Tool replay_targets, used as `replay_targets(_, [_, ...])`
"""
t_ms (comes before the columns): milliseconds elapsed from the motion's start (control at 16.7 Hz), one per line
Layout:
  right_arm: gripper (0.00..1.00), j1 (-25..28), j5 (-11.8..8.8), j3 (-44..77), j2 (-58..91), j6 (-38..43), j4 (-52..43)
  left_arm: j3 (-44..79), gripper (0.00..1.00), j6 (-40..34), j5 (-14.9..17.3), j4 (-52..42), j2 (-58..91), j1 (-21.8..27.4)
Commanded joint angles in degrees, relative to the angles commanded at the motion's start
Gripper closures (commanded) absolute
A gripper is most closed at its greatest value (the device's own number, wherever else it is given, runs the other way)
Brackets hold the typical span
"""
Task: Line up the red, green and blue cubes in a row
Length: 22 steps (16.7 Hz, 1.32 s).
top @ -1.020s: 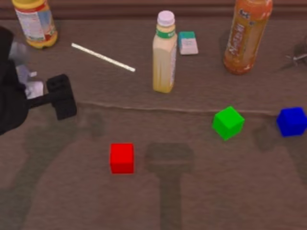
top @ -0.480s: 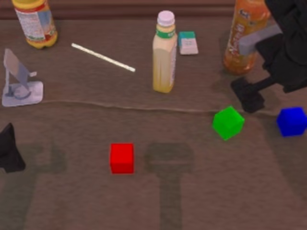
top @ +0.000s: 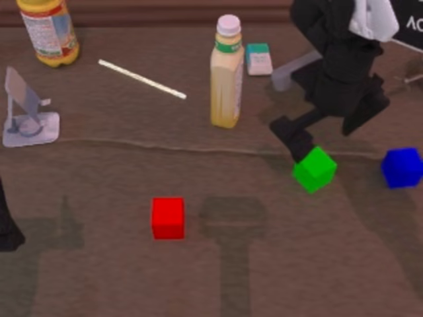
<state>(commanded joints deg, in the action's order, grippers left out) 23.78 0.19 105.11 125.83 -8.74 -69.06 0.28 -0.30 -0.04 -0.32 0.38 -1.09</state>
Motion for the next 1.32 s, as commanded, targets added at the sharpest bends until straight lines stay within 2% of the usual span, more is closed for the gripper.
replay_targets(420, [0.00, -0.1, 0.0, -0.5, 0.7, -0.1, 0.8, -0.3, 0.00, 0.3, 0.0, 0.3, -0.4, -0.1])
replay_targets(840, [0.00, 0.2, 0.0, -9.6, 5.0, 0.1, 14.6, -0.3, 0.00, 0.3, 0.0, 0.3, -0.4, -0.1])
replay_targets(1140, [0.00, 0.2, 0.0, -10.1, 5.4, 0.1, 15.3, -0.3, 0.00, 0.3, 0.0, 0.3, -0.4, -0.1])
replay_targets(1320, [0.23, 0.2, 0.0, -10.1, 5.4, 0.1, 15.3, -0.3, 0.00, 0.3, 0.0, 0.3, -0.4, -0.1])
